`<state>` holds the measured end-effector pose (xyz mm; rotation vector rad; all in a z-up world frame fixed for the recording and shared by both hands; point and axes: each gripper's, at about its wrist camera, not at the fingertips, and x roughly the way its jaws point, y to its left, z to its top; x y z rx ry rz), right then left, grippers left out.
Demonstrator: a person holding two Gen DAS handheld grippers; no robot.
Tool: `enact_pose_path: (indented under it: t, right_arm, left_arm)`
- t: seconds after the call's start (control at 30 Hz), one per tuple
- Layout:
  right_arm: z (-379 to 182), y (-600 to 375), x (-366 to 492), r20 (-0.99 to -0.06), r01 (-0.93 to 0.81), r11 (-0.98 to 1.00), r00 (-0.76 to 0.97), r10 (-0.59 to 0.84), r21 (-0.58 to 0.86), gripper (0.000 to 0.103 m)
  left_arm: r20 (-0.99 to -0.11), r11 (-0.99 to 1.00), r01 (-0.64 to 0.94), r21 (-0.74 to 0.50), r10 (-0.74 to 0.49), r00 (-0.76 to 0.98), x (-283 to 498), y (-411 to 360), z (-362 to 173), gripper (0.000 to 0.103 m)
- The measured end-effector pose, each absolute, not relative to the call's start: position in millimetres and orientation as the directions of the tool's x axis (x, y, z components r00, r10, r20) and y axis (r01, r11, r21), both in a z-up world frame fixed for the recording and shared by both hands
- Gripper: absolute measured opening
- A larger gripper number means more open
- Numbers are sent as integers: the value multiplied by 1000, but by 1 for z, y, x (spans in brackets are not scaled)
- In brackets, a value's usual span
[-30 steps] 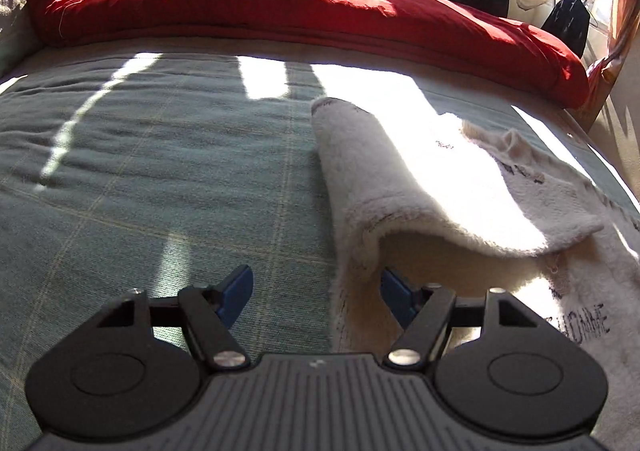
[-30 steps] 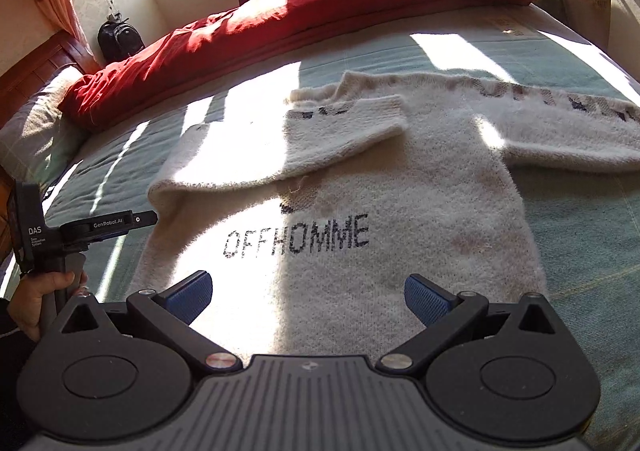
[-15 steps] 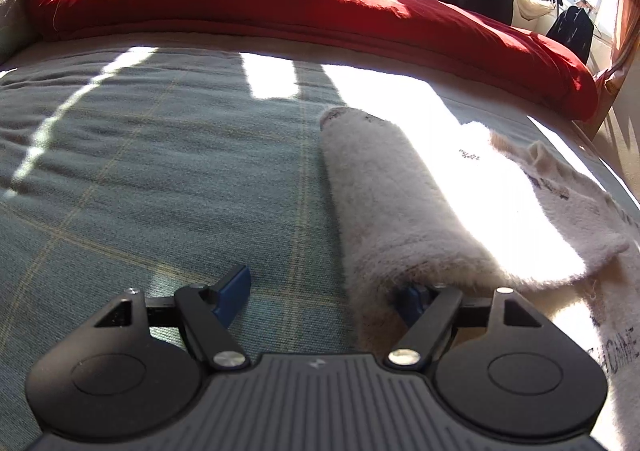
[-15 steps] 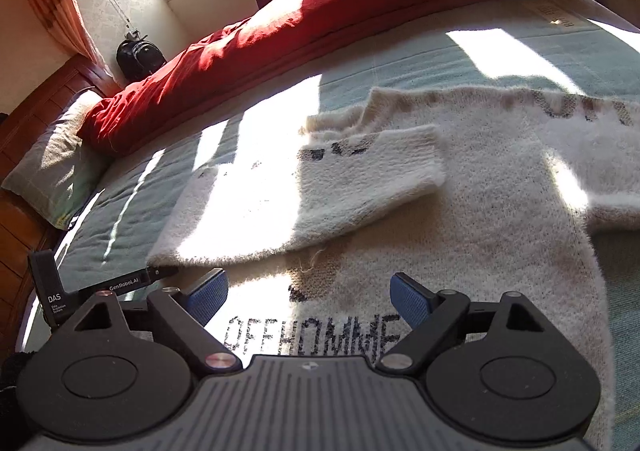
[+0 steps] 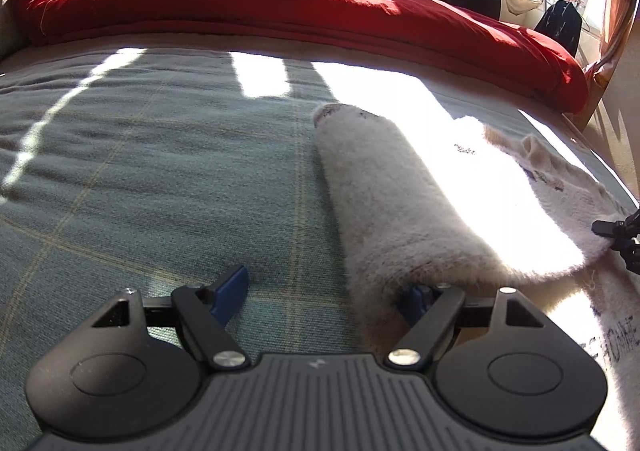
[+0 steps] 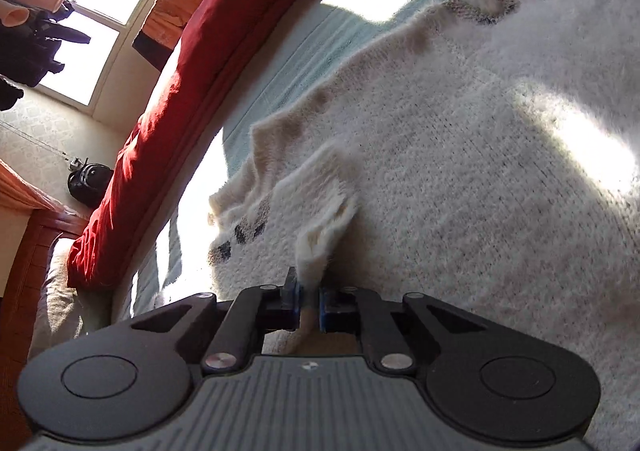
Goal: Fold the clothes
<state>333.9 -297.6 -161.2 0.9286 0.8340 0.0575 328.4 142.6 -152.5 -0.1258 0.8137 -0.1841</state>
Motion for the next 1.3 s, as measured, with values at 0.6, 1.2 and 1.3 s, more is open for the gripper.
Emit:
enact_pose_path:
  t: [0.6, 1.2, 1.3]
  right_arm:
    - [-126, -281, 314, -753, 288, 845, 631, 186, 450, 23]
    - [-122, -186, 342, -772, -138, 974, 594, 225, 178, 29]
    - [-127, -196, 339, -756, -137, 966, 602, 257, 219, 29]
  left_arm:
    - [-726, 955, 215, -203, -294, 622, 315, 154, -120, 75]
    - [-740, 906, 331, -264, -410, 533, 366, 89, -131, 69]
    - [-726, 899, 348, -266, -425, 541, 363, 95, -131, 68]
